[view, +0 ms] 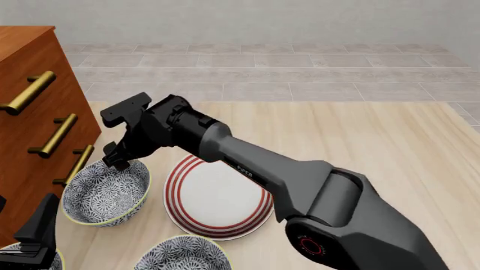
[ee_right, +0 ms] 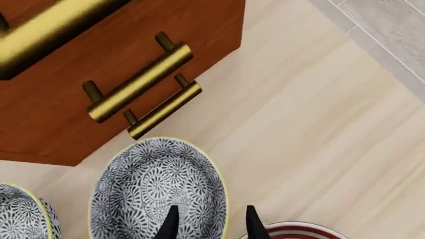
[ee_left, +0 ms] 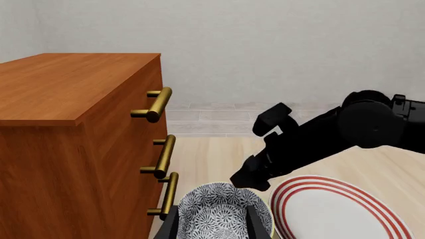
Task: Pick up the bowl and put it in the front on the plate.
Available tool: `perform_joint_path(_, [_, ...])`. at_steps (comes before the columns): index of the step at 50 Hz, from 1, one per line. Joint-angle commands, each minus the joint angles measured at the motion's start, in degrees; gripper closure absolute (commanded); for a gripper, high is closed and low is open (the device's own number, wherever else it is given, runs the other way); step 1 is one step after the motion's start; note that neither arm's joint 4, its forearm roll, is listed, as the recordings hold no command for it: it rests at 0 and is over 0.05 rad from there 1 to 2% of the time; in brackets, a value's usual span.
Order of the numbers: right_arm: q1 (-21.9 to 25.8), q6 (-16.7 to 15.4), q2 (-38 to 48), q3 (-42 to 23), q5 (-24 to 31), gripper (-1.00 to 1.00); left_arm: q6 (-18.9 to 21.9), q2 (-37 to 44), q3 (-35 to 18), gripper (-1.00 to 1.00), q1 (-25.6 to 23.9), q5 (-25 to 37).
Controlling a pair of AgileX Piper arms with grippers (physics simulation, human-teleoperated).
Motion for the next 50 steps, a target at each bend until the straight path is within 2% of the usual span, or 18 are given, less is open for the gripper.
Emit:
perform_joint_path(1, [0.8,-0.3,1.7,-2.6,1.0,-1.0,0.0,0.0,0.0,-1.0,0.0,0.0])
perform_joint_path(13, [1.5,-0.5,2.5,-2.9,0.7,-1.0,0.0,0.0,0.0,-1.0,0.0,0.0])
perform_joint_path(25, [1.7,0.1,2.4,1.4,-3.4,-1.0,0.0,0.0,0.0,-1.0,0.0,0.0])
perform_joint_path(32, [0.5,0.2,3.1,1.7,-4.4,-1.0,0.0,0.0,0.0,-1.0,0.0,0.0])
perform_joint_path(36, [0.3,0.7,2.3,4.2,-6.3,-1.0,0.0,0.0,0.0,-1.0,0.0,0.0])
perform_joint_path(50, [0.0,1.1,2.2,5.6,-7.9,-1.0,0.0,0.0,0.0,-1.0,0.0,0.0])
